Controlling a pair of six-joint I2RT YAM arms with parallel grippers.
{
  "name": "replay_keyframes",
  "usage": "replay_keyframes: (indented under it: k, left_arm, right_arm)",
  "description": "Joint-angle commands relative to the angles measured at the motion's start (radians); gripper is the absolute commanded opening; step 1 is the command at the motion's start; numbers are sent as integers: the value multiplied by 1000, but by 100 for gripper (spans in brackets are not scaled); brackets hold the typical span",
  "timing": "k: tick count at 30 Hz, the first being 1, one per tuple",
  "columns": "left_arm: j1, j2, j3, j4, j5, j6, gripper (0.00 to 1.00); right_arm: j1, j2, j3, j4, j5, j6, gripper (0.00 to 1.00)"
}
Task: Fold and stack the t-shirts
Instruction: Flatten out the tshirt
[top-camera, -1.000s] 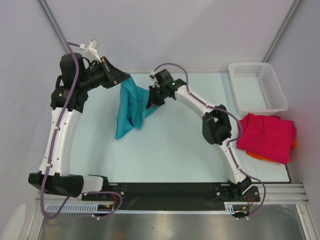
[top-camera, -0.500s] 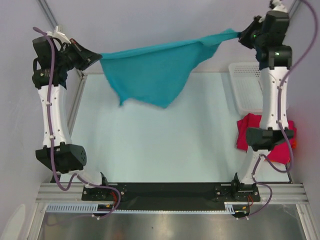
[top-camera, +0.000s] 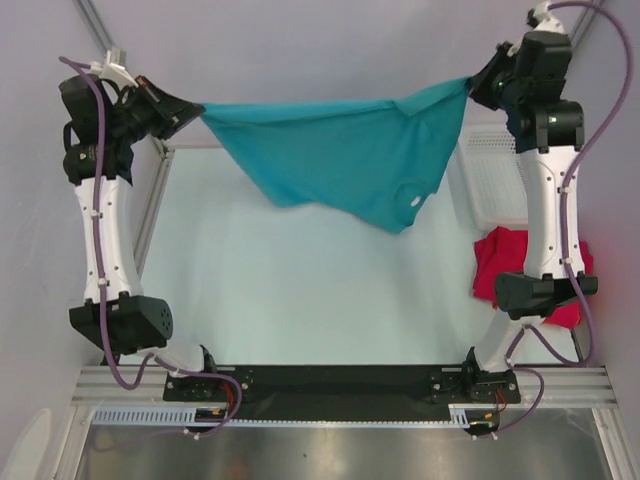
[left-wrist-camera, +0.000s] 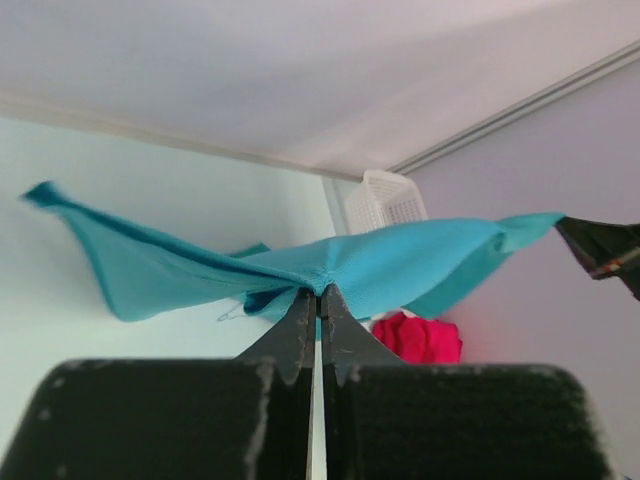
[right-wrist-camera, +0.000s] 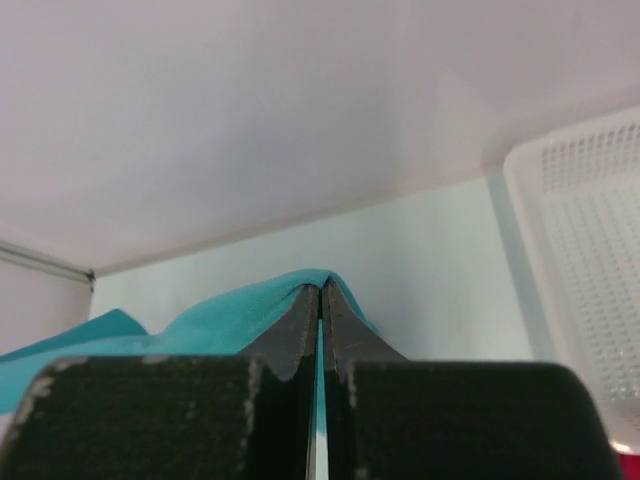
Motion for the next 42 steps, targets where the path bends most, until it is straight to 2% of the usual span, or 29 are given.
replay_keyframes:
  k: [1,5,10,11,16,18,22,26,29,33,36,38,41,42]
  left_arm:
    - [14,-96,-161,31,49,33,0]
    - [14,-226,-324,28,67,66,0]
    - [17,-355,-473,-106,67,157,0]
    - [17,-421,-507,-114,56,160,0]
    - [18,-611,-723,-133,27,126,0]
    - [6,-679,-761,-178,3,128,0]
    - [4,-809,-963,-193,-69,79,0]
    - [17,-885,-1085,-135,-63,16,0]
    - [18,-885,-1094,-114,-82,7,0]
    - [17,-845,-1079,-28,-102,-7,0]
    - [17,-707,-1041,72,-102,-7,0]
    - [17,-554,-960,133,-65,-21,0]
    - [15,-321,-785,230,-41,-33,0]
    - [15,-253,-721,232,-36,-32,0]
  right_arm:
    - [47,-113,-272,16,-1,-15,0]
    - [76,-296,-576,118,-29,11,0]
    - [135,-529,-807,98,-13,48,0]
    - [149,-563,-869,80,-13,57,0]
    - [276,-771,-985,9,-13,171,0]
    - [332,-810,-996,-55,30,228,0]
    - [447,-903,-1029,-172,111,315,0]
    - [453,-960,-1094,-285,139,330,0]
    - [453,-974,-1141,-315,147,337,0]
    - [452,-982,-1206,-253,144,340,0]
    - [427,-930,-1218,-137,164,277,0]
    - [377,-804,-1172,-45,132,191,0]
    - [204,-605,-1031,101,0,121,0]
    - [167,-539,-907,124,-29,114,0]
